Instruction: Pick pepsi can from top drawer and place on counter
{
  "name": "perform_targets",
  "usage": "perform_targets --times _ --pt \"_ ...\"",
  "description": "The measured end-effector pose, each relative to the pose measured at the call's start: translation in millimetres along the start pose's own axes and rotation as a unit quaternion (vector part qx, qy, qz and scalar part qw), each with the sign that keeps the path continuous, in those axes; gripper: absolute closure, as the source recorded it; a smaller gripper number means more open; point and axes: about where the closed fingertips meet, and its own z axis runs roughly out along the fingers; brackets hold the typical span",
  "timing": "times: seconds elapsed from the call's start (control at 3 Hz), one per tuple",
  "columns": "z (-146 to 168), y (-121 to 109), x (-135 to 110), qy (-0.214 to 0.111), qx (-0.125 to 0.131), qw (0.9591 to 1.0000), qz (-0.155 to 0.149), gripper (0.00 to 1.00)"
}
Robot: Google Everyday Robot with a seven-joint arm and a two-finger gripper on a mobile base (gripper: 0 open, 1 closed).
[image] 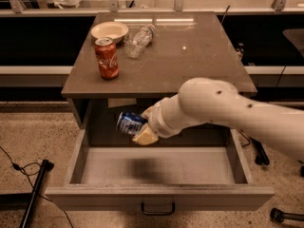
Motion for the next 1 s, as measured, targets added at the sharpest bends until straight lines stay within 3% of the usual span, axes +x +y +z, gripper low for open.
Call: perform_targets --times 0.33,0.67,1.0 --pt "-95 -28 -11 0.020 0.035 0.9975 -0.058 1.00" --pt "-158 -77 -3 0.062 0.056 0.9942 -0.068 1.00" --pt "-163 -133 19 0.116 0.040 0.9922 -0.021 1.00"
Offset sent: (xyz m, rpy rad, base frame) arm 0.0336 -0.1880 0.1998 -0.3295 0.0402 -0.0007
